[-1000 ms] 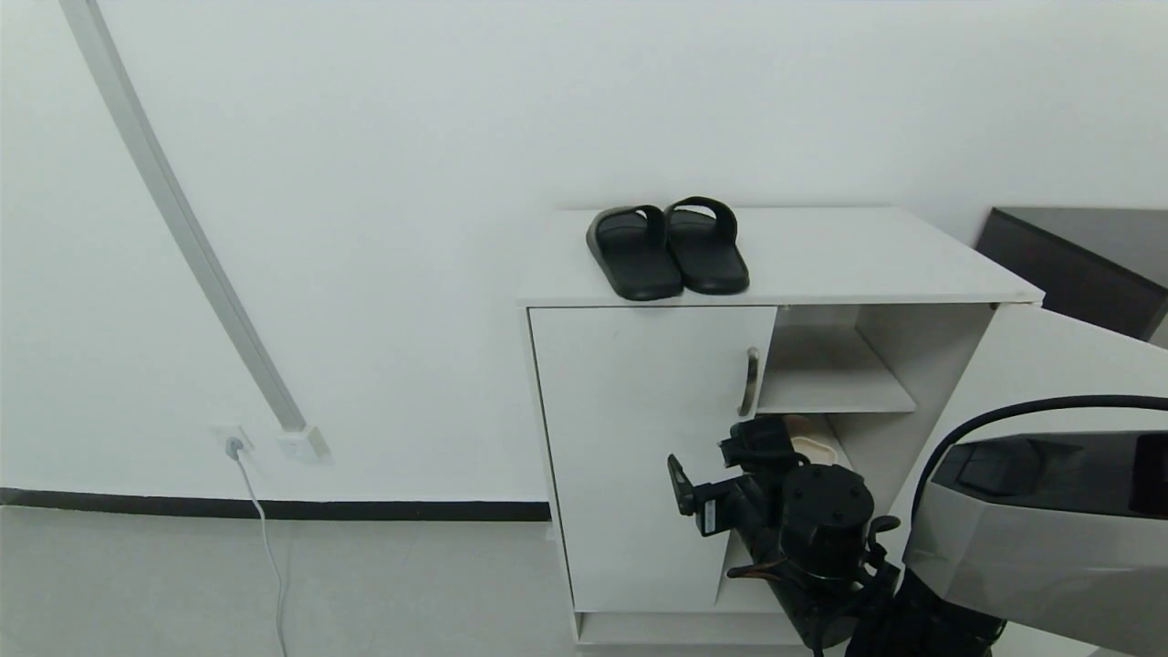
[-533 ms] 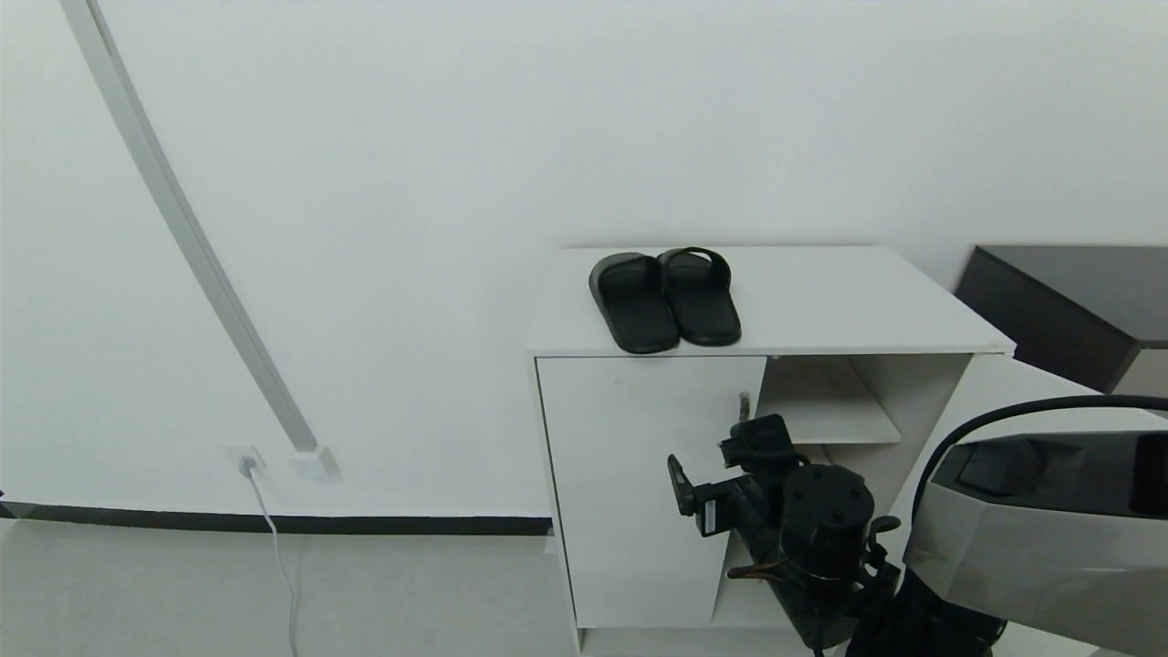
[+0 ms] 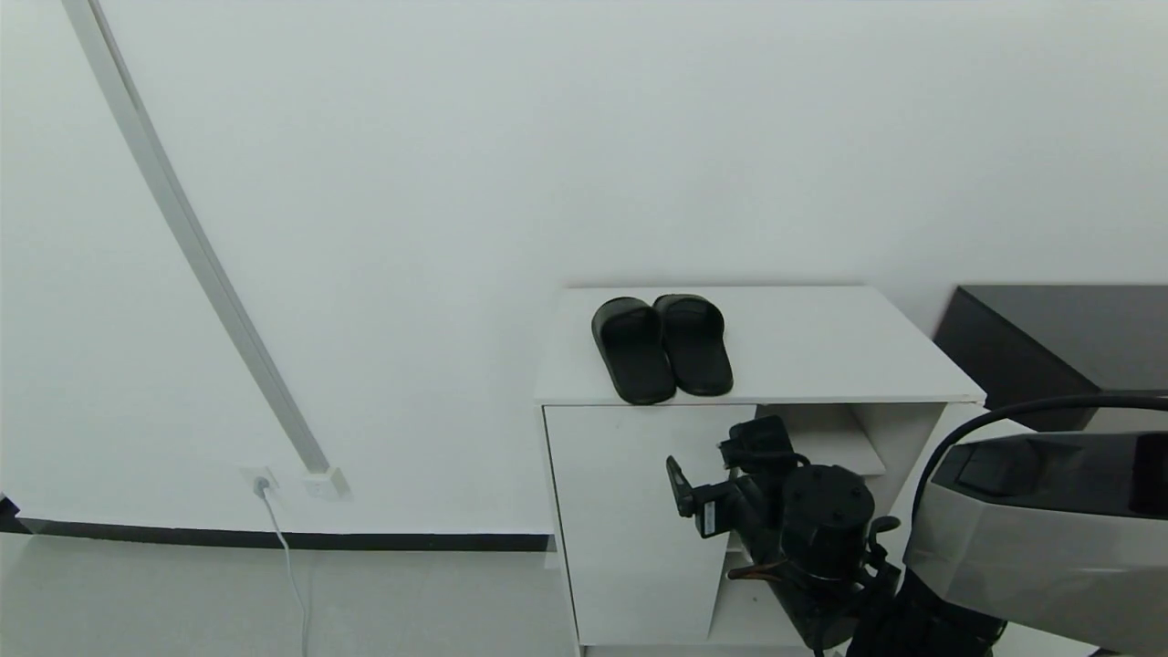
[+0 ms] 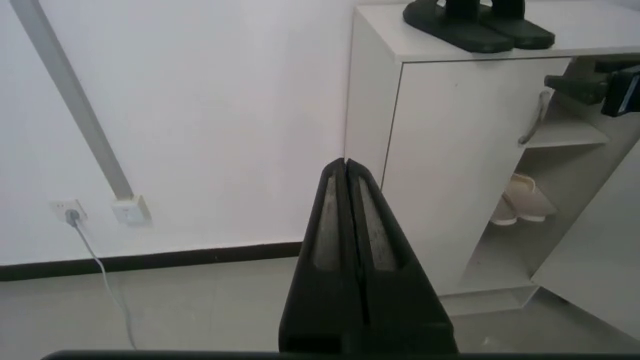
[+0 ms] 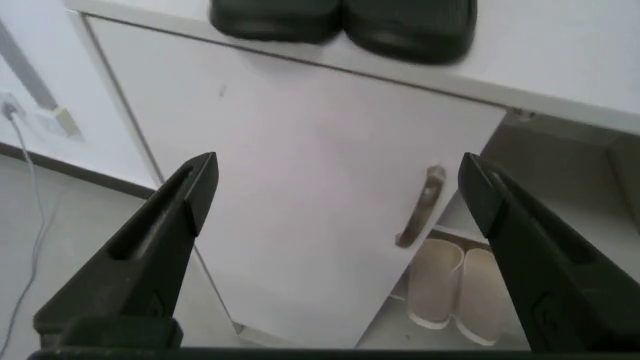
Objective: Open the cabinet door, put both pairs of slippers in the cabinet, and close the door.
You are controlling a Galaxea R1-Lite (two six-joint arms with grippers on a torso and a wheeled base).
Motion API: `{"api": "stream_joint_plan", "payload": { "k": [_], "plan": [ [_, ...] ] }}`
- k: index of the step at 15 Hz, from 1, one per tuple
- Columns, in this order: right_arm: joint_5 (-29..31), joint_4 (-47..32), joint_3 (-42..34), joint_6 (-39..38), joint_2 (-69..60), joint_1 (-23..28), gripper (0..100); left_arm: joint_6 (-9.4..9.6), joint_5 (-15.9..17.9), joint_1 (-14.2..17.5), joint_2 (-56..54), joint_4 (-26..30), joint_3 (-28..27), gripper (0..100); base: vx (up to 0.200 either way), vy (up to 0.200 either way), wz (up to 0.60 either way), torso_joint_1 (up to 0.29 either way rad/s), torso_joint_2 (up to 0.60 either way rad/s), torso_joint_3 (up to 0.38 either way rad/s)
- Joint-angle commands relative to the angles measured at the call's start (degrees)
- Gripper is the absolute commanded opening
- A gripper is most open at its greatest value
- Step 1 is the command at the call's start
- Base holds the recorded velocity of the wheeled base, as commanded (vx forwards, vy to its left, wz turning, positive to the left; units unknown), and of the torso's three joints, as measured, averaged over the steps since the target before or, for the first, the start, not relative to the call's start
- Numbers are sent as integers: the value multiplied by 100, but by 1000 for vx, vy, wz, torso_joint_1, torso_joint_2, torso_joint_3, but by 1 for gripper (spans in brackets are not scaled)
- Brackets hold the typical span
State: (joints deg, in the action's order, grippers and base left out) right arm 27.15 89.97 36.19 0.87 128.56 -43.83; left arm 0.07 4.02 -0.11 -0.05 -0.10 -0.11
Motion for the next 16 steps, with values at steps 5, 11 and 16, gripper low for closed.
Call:
{"api": "stream_joint_plan", "payload": {
  "k": [5,11,16],
  "plan": [
    [-69,-911,802,1,-297,76,100,1,2,-7,5,1,2,0,0,0,0,19,-54,-21],
    [-25,-5200,3473,-790,-1167,23,100,1,2,2,5,1,2,0,0,0,0,0,0,0],
    [-8,-6650,4379,-1343,-1176,6,100,1,2,2,5,1,2,0,0,0,0,0,0,0]
  ]
}}
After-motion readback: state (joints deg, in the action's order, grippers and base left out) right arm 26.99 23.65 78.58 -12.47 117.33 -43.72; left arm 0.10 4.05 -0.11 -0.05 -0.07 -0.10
